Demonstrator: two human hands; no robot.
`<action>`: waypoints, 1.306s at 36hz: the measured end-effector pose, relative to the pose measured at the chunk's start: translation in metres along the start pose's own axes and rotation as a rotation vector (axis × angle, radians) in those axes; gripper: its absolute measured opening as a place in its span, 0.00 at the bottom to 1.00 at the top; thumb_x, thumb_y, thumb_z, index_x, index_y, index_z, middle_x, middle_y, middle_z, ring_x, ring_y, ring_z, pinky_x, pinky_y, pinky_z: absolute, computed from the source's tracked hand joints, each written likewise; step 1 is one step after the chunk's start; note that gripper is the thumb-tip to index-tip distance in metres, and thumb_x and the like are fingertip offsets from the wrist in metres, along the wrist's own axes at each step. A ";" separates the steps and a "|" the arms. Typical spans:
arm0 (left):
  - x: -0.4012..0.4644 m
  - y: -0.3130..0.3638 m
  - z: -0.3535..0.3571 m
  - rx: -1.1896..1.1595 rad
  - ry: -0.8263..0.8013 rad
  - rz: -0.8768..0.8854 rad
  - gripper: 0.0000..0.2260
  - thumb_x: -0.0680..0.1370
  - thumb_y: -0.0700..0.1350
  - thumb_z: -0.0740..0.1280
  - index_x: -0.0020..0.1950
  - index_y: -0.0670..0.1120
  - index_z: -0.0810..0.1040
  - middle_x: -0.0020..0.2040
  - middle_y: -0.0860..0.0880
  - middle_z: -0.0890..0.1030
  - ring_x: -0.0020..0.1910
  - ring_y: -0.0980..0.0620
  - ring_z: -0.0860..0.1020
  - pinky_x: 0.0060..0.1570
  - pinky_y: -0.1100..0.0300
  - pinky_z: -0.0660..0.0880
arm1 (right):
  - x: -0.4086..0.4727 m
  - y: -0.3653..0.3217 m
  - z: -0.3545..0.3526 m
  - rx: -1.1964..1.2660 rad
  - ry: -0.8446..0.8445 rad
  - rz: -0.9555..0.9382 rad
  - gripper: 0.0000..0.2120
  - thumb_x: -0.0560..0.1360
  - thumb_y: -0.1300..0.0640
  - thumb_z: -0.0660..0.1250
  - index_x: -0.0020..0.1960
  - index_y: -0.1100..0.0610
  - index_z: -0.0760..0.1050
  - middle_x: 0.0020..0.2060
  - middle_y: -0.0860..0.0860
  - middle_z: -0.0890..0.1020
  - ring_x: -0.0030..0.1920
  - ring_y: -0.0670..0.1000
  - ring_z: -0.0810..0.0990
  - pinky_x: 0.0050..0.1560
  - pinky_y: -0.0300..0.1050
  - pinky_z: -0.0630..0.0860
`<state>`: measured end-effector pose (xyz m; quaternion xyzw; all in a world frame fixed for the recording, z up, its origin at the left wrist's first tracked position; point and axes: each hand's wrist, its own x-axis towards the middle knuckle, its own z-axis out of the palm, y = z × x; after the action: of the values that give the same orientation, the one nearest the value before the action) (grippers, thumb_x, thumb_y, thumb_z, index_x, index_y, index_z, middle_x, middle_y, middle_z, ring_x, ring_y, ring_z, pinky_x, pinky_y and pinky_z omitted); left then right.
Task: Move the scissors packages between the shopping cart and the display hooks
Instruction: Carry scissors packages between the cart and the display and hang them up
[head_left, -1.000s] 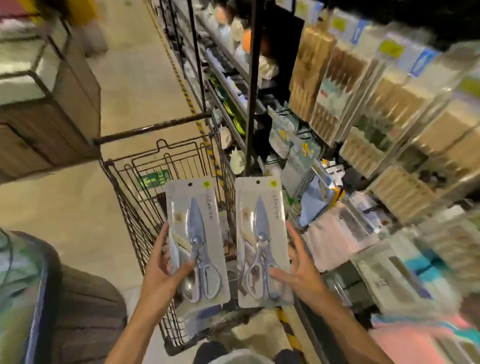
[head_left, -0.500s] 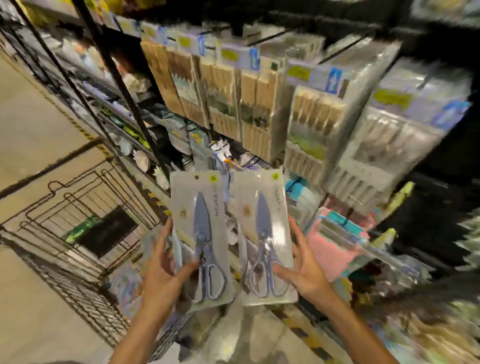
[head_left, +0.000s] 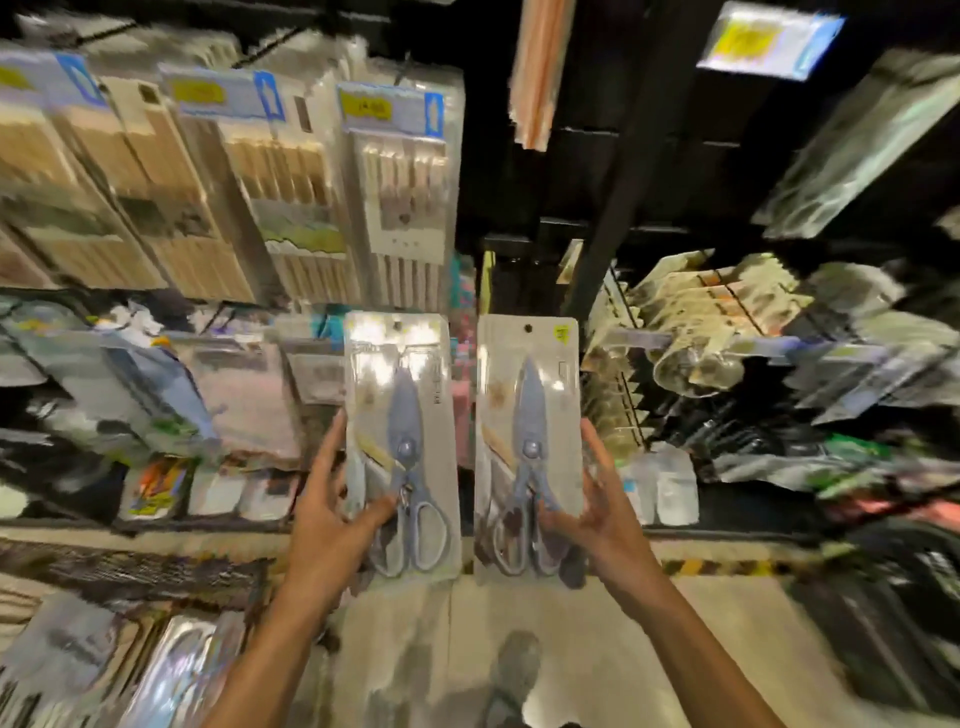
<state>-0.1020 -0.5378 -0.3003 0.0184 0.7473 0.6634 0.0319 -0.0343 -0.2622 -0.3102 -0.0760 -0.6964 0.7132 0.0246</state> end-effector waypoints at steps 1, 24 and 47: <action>-0.003 0.001 0.010 -0.011 -0.030 -0.001 0.41 0.74 0.37 0.76 0.75 0.70 0.63 0.74 0.57 0.73 0.70 0.54 0.75 0.66 0.46 0.76 | -0.013 -0.001 -0.008 -0.010 0.034 -0.013 0.47 0.74 0.73 0.71 0.80 0.43 0.53 0.74 0.38 0.70 0.73 0.44 0.71 0.61 0.39 0.77; -0.078 0.093 0.268 -0.021 -0.322 0.241 0.41 0.71 0.43 0.75 0.80 0.60 0.60 0.66 0.72 0.75 0.66 0.66 0.75 0.57 0.69 0.77 | -0.141 -0.027 -0.256 0.017 0.295 -0.185 0.46 0.74 0.67 0.73 0.76 0.30 0.57 0.78 0.42 0.64 0.76 0.51 0.68 0.70 0.65 0.71; -0.034 0.205 0.418 0.048 -0.174 0.551 0.40 0.74 0.45 0.75 0.80 0.66 0.58 0.77 0.57 0.68 0.75 0.53 0.70 0.71 0.40 0.71 | -0.073 -0.113 -0.428 0.023 0.193 -0.369 0.47 0.75 0.69 0.72 0.79 0.36 0.53 0.73 0.30 0.67 0.72 0.42 0.71 0.63 0.49 0.78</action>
<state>-0.0410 -0.1013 -0.1448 0.2785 0.7242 0.6249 -0.0858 0.0910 0.1547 -0.1997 -0.0149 -0.6846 0.6941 0.2221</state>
